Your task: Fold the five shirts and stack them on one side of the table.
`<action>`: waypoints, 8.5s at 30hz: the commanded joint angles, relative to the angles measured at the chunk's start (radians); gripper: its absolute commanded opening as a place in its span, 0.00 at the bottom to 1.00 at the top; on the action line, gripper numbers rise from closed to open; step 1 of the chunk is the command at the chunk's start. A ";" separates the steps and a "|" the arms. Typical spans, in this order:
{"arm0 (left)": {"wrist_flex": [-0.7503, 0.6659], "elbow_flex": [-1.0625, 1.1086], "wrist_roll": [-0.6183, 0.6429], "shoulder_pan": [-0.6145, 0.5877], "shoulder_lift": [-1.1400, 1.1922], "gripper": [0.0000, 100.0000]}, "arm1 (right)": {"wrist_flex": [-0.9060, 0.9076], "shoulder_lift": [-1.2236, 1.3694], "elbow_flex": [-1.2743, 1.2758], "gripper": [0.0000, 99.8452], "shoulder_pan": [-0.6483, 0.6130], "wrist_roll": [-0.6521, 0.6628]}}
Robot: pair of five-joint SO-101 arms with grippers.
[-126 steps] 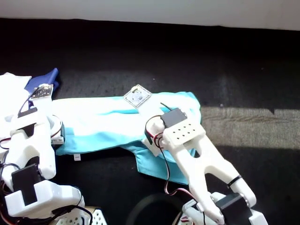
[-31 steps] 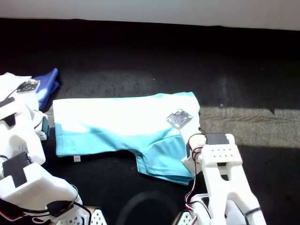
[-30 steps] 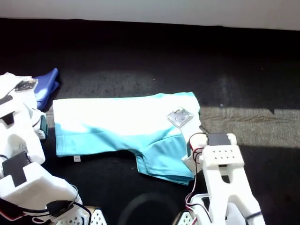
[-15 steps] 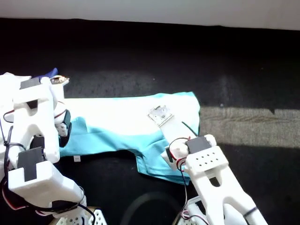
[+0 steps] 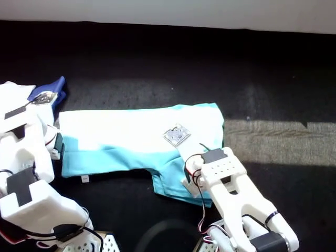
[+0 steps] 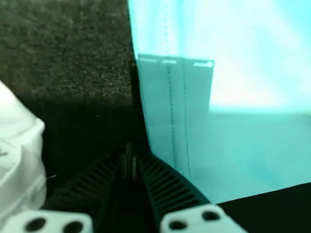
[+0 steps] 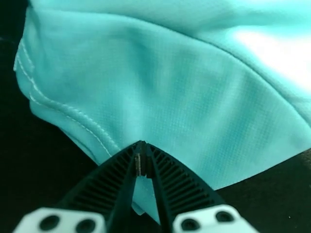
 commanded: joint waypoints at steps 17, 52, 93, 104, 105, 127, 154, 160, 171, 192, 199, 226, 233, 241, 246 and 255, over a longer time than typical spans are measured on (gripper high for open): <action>0.321 -0.328 -0.011 -0.087 0.041 0.01 | 0.139 -0.374 -0.039 0.01 -0.004 0.041; -0.103 0.390 -0.167 -0.101 -0.337 0.01 | -0.061 -0.512 0.338 0.01 0.030 -0.061; -0.123 0.410 -0.040 -0.018 -0.337 0.01 | -0.120 0.740 -0.819 0.01 0.364 -0.120; -0.130 0.381 -0.034 -0.038 -0.349 0.01 | -0.042 0.463 -0.777 0.01 0.364 -0.091; -0.104 0.364 -0.034 -0.039 -0.349 0.01 | -0.025 0.414 -0.762 0.01 0.363 -0.091; -0.071 0.214 0.213 0.136 -0.255 0.01 | 0.237 -0.352 0.024 0.25 -0.007 0.319; -0.193 0.220 0.299 0.139 -0.111 0.01 | -0.102 -0.354 0.386 0.18 0.039 0.471; -0.192 0.220 0.299 0.139 -0.110 0.01 | -0.088 -0.355 0.380 0.12 0.073 0.514; -0.193 0.220 0.299 0.139 -0.108 0.01 | 0.225 -0.357 0.065 0.05 0.071 0.512; -0.192 0.220 0.296 0.139 -0.108 0.01 | -0.193 0.234 -0.495 0.01 0.153 0.466; -0.193 0.220 0.296 0.139 -0.108 0.01 | -0.197 0.593 -0.826 0.01 0.153 0.466; -0.195 0.220 0.295 0.139 -0.108 0.01 | 0.374 0.739 -1.288 0.01 0.071 0.015; -0.195 0.220 0.295 0.139 -0.108 0.01 | 0.355 0.745 -1.285 0.01 -0.154 0.011; -0.195 0.220 0.295 0.139 -0.107 0.01 | 0.208 0.769 -1.253 0.01 -0.291 -0.258; -0.195 0.220 0.295 0.139 -0.107 0.01 | 0.203 0.831 -1.182 0.01 -0.352 -0.305; -0.195 0.220 0.295 0.139 -0.107 0.01 | 0.248 0.837 -1.112 0.01 -0.398 -0.318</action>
